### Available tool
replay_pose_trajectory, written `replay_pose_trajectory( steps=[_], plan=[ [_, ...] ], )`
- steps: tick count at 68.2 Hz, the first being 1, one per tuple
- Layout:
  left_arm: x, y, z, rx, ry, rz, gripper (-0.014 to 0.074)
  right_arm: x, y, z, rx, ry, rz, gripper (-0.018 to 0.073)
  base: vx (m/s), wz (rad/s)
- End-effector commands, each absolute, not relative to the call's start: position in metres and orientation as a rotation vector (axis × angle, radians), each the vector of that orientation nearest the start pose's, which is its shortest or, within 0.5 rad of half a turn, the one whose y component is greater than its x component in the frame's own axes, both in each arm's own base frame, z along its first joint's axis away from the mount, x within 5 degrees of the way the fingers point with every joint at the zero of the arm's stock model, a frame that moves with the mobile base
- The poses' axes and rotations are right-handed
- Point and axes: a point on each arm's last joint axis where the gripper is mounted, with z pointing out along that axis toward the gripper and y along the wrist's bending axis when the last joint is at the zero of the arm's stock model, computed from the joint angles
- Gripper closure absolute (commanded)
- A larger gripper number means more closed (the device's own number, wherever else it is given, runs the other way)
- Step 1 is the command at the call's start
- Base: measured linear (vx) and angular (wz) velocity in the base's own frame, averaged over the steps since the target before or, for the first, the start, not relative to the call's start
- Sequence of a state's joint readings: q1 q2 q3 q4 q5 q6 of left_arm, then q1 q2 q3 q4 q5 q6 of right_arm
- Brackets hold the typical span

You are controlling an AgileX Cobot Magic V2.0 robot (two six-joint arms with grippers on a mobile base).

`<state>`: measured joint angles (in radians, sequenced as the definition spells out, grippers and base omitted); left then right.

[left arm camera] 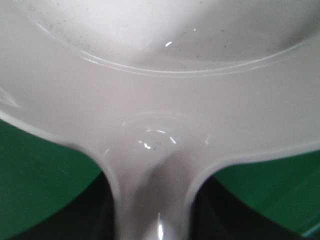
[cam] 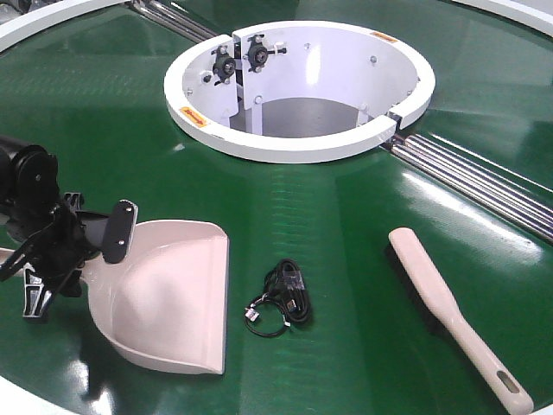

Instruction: Clean and inspect green conveyor with broom and dustpan

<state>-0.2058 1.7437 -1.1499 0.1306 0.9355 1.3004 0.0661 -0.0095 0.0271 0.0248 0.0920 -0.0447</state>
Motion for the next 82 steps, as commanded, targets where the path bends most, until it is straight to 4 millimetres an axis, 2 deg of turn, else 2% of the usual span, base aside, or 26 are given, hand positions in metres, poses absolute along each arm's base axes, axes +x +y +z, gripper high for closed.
replay_pose_trajectory(
  steps=[1, 82],
  plan=[
    [0.3236, -0.0619, 0.2204, -2.299, -2.268, -0.301, 0.0604, 0.0561, 0.0037, 0.1968, -0.069, 1.519, 0.032, 0.0568, 0.0, 0.0],
    [0.3246, -0.0621, 0.2205, -2.304, -2.278, -0.307, 0.0604, 0.0561, 0.0037, 0.1968, -0.082, 1.518, 0.017, 0.0568, 0.0, 0.0]
  ],
)
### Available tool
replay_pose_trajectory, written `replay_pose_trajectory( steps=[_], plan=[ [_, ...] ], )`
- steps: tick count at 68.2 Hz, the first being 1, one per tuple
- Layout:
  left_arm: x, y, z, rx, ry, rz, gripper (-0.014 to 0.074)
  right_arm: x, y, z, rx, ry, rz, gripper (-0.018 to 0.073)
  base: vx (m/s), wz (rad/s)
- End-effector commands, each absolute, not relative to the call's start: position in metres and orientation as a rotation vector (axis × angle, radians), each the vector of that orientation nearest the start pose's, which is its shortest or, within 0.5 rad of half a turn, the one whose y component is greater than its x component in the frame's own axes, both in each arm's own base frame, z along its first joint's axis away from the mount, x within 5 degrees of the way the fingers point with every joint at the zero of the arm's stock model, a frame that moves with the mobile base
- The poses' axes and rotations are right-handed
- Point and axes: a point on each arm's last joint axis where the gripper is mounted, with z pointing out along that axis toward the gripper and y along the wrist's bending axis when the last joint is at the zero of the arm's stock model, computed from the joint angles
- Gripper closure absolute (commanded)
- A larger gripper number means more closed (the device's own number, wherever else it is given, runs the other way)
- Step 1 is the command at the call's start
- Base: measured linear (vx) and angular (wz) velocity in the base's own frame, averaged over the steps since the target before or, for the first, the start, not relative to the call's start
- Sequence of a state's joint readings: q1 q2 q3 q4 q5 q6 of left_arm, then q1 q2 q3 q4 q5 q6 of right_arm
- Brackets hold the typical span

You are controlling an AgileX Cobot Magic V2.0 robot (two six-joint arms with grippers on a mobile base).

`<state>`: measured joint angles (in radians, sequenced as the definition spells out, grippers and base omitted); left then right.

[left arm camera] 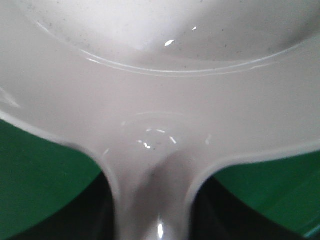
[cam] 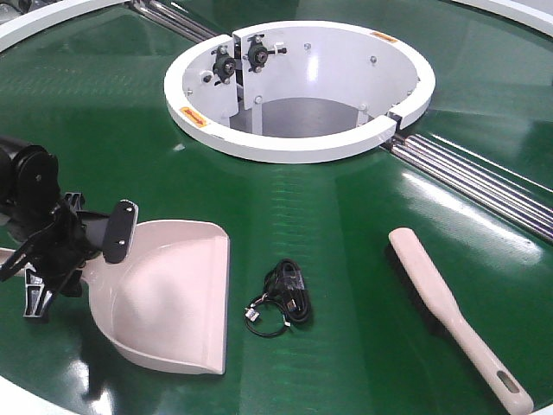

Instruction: Clean and inspect green conveyor with broom and dustpan

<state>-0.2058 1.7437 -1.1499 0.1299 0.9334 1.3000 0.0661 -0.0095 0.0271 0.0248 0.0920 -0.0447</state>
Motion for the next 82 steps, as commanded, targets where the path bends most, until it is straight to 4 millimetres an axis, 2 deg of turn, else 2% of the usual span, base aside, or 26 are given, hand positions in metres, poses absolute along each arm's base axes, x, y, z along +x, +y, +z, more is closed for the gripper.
replay_pose_trajectory(
  steps=[1, 12, 24, 34, 39, 46, 57, 67, 74, 82],
  plan=[
    [0.325, -0.062, 0.221, -2.304, -2.278, -0.307, 0.0604, 0.056, 0.004, 0.197, -0.091, 1.518, 0.008, 0.0568, 0.0, 0.0],
    [0.325, -0.062, 0.221, -2.304, -2.278, -0.307, 0.0604, 0.056, 0.003, 0.197, -0.281, 1.497, -0.196, 0.0568, 0.0, 0.0],
    [0.325, -0.062, 0.221, -2.304, -2.278, -0.307, 0.0604, 0.055, 0.004, 0.205, -0.291, 1.421, -0.216, 0.0568, 0.0, 0.0],
    [0.325, -0.062, 0.221, -2.304, -2.278, -0.307, 0.0604, 0.051, 0.005, 0.222, -0.222, 1.225, -0.161, 0.0568, 0.0, 0.0],
    [0.325, -0.062, 0.221, -2.304, -2.278, -0.307, 0.0604, 0.046, 0.004, 0.237, -0.117, 1.079, -0.065, 0.0568, 0.0, 0.0],
    [0.325, -0.062, 0.221, -2.304, -2.278, -0.307, 0.0604, 0.046, -0.001, 0.257, -0.012, 1.05, 0.012, 0.0568, 0.0, 0.0],
    [0.325, -0.062, 0.221, -2.304, -2.278, -0.307, 0.0604, 0.06, 0.001, 0.31, 0.003, 1.188, 0.057, 0.0568, 0.0, 0.0],
    [0.325, -0.062, 0.221, -2.304, -2.278, -0.307, 0.0604, 0.089, 0.006, 0.342, -0.029, 1.421, 0.075, 0.0568, 0.0, 0.0],
    [0.325, -0.062, 0.221, -2.304, -2.278, -0.307, 0.0604, 0.111, 0.01, 0.349, -0.053, 1.623, 0.09, 0.0568, 0.0, 0.0],
    [0.325, -0.062, 0.221, -2.304, -2.278, -0.307, 0.0604, 0.128, 0.012, 0.348, -0.06, 1.758, 0.106, 0.0568, 0.0, 0.0]
  ],
)
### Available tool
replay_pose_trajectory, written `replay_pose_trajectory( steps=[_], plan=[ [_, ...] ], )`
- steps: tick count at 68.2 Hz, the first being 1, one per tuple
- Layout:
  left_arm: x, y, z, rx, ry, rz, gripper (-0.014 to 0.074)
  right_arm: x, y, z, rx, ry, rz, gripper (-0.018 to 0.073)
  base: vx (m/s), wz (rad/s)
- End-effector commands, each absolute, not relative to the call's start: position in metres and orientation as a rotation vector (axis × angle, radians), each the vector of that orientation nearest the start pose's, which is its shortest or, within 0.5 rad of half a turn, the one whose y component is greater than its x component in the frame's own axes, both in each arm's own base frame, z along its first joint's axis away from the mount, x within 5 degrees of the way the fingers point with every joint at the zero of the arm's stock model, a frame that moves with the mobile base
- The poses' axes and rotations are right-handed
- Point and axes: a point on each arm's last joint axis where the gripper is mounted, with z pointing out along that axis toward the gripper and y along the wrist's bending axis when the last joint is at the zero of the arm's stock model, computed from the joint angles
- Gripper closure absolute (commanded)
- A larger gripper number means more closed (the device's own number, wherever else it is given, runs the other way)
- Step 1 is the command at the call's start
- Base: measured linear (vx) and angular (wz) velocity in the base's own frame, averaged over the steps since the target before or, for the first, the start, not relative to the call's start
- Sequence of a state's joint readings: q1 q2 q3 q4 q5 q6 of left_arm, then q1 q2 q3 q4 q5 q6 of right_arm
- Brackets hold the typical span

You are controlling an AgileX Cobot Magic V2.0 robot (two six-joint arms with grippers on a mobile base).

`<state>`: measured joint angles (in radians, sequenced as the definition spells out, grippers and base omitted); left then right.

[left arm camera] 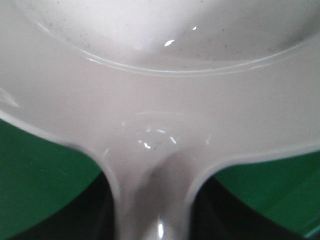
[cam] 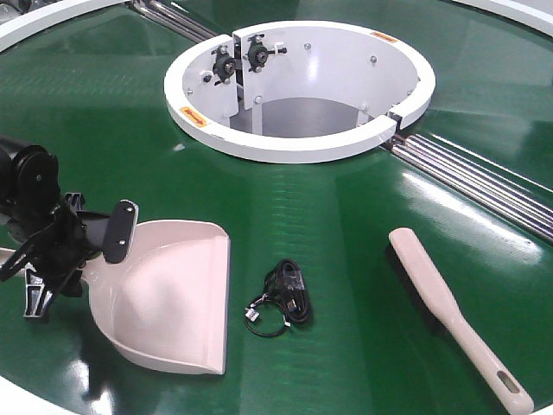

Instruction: Clean and inspect green conveyor with broom and dustpan

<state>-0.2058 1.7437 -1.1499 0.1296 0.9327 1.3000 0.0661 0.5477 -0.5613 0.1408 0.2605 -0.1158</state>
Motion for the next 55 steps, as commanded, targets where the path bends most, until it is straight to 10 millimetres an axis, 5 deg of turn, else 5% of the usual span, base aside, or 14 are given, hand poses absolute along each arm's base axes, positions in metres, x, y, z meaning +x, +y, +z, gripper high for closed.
replay_pose_trajectory(
  steps=[1, 24, 45, 55],
  plan=[
    [0.325, -0.062, 0.221, -2.304, -2.278, -0.307, 0.0604, 0.13, 0.012, 0.347, -0.057, 1.765, 0.11, 0.0568, 0.0, 0.0],
    [0.325, -0.062, 0.221, -2.304, -2.278, -0.307, 0.0604, 0.154, 0.017, 0.334, -0.106, 2.039, 0.12, 0.051, 0.0, 0.0],
    [0.325, -0.062, 0.221, -2.304, -2.278, -0.307, 0.0604, 0.192, 0.023, 0.333, -0.242, 2.452, 0.128, 0.0141, 0.0, 0.0],
    [0.325, -0.062, 0.221, -2.304, -2.278, -0.307, 0.0604, 0.208, 0.025, 0.327, -0.247, 2.533, 0.147, 0.0045, 0.0, 0.0]
  ],
)
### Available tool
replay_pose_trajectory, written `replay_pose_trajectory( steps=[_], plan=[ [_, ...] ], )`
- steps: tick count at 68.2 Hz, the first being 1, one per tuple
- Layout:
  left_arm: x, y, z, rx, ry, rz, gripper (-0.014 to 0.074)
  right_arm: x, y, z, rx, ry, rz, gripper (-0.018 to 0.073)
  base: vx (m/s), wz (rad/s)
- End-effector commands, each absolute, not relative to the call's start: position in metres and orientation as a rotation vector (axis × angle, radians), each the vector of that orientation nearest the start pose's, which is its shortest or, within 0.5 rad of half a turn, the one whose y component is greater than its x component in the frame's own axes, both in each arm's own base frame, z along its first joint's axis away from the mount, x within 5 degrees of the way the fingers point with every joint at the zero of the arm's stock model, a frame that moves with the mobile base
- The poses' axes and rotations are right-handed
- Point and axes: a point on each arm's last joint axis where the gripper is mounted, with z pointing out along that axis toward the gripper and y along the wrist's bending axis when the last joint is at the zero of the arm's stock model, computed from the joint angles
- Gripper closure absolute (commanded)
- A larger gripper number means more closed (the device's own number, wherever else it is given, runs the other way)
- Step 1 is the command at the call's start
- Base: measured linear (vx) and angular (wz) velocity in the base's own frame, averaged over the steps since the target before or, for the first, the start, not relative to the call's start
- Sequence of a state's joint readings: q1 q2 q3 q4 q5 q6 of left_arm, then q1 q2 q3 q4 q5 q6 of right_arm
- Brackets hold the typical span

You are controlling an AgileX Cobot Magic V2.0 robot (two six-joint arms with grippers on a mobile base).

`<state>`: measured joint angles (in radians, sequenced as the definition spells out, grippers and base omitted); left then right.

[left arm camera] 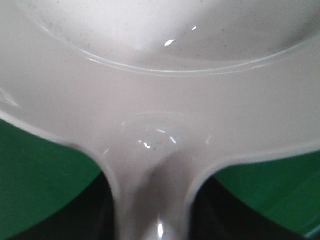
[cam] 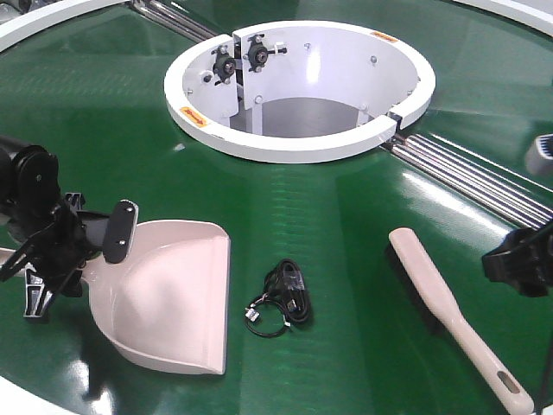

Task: Clean and inspect green conveyor with broom and dustpan
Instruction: 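Move the right gripper down and grasp the pink brush handle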

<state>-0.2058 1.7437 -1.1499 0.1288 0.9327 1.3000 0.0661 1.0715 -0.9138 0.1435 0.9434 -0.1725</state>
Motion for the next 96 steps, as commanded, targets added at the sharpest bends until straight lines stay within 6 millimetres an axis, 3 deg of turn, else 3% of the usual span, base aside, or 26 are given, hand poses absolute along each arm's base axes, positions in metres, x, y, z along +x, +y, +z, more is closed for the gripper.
replay_pose_trajectory(
  steps=[1, 23, 36, 71, 86, 96],
  plan=[
    [0.325, -0.062, 0.221, -2.304, -2.278, -0.307, 0.0604, 0.21, 0.025, 0.324, -0.246, 2.546, 0.148, 0.0039, 0.0, 0.0],
    [0.325, -0.062, 0.221, -2.304, -2.278, -0.307, 0.0604, 0.247, 0.028, 0.285, -0.237, 2.717, 0.166, 0.0026, 0.0, 0.0],
    [0.325, -0.062, 0.221, -2.304, -2.278, -0.307, 0.0604, 0.265, 0.047, 0.27, -0.365, 2.811, 0.102, 0.0026, 0.0, 0.0],
    [0.325, -0.062, 0.221, -2.304, -2.278, -0.307, 0.0604, 0.287, 0.054, 0.223, -0.346, 3.01, 0.064, 0.0032, 0.0, 0.0],
    [0.325, -0.062, 0.221, -2.304, -2.278, -0.307, 0.0604, 0.294, 0.055, 0.206, -0.342, 3.053, 0.061, 0.0083, 0.0, 0.0],
    [0.325, -0.062, 0.221, -2.304, -2.278, -0.307, 0.0604, 0.295, 0.054, 0.199, -0.358, 3.085, 0.039, 0.0191, 0.0, 0.0]
  ],
)
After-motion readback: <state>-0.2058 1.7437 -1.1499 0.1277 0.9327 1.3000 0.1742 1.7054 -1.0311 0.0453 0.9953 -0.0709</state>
